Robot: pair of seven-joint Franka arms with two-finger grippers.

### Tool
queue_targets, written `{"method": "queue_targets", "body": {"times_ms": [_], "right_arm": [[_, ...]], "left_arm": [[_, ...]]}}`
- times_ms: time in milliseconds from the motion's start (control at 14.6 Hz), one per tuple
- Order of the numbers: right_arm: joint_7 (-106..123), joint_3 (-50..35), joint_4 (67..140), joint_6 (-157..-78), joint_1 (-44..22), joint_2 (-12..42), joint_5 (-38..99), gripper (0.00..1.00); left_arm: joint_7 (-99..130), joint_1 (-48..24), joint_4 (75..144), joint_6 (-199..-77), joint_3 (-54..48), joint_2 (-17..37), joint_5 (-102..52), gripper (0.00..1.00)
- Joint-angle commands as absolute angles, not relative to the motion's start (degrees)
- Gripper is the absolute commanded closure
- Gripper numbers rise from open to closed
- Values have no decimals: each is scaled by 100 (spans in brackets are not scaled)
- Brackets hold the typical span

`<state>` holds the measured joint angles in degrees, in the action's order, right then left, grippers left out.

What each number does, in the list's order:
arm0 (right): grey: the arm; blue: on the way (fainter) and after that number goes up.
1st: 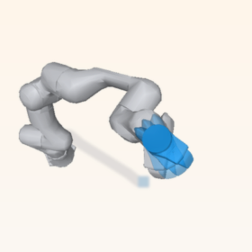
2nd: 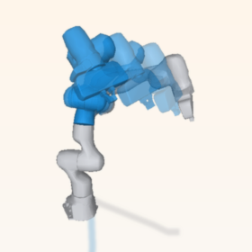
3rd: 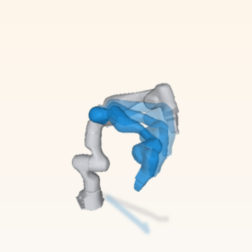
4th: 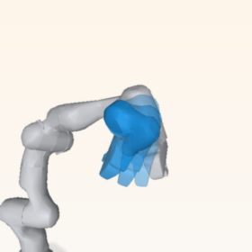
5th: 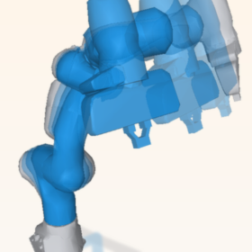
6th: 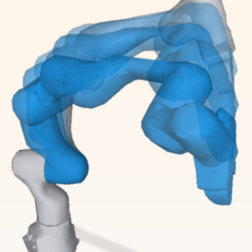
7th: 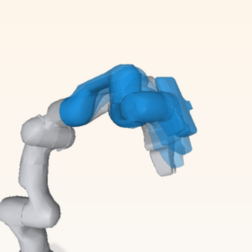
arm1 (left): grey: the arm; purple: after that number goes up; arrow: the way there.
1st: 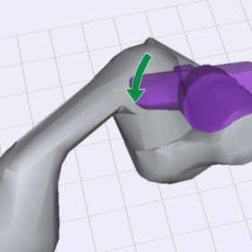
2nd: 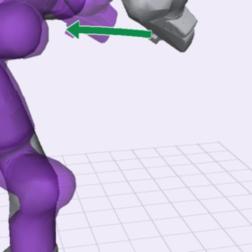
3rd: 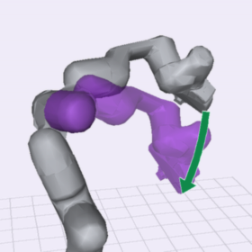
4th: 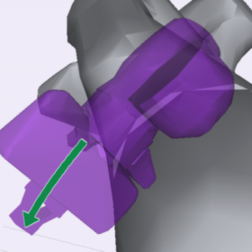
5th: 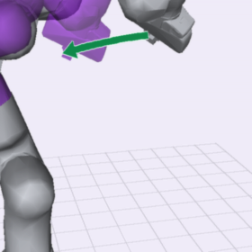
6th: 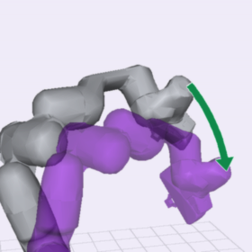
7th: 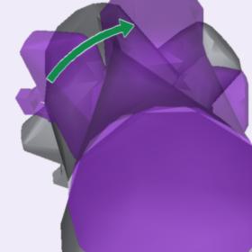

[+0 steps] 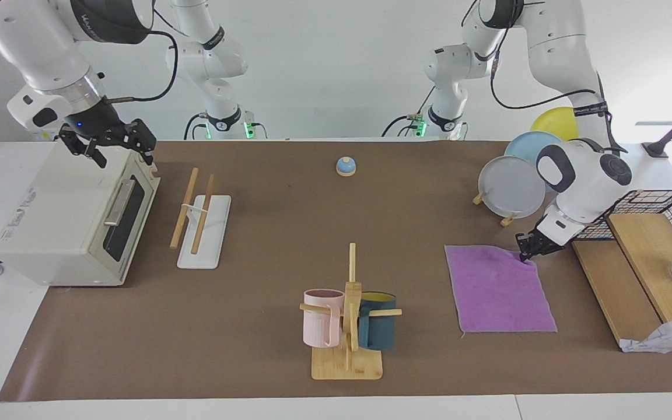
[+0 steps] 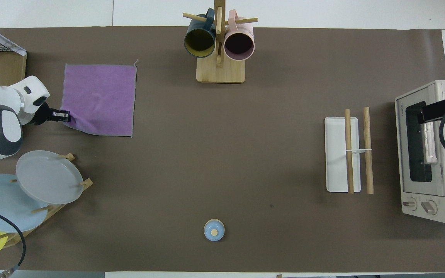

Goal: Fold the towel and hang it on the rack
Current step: 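Grasp the towel edge with the left gripper and lift it, then fold the towel over itself with the left gripper, away from the robot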

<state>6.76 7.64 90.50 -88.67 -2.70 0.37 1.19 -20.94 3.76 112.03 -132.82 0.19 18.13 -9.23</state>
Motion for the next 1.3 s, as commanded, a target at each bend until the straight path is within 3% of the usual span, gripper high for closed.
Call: {"method": "queue_targets", "body": {"times_ms": [0,752,1230], "right_arm": [[791,765,9185,-8903,-237,-70,176,0],[791,765,9185,-8895,-237,-70,176,0],[791,756,9185,-8895,-237,-70,176,0]], "left_arm": [[-2530,176,11057,-13096,70,1714,-949,100],[-2575,-1142,11127,-12929,79,1266,-53,100],[-2232,-1652,11645,-13078,79,1090,781,100]]}}
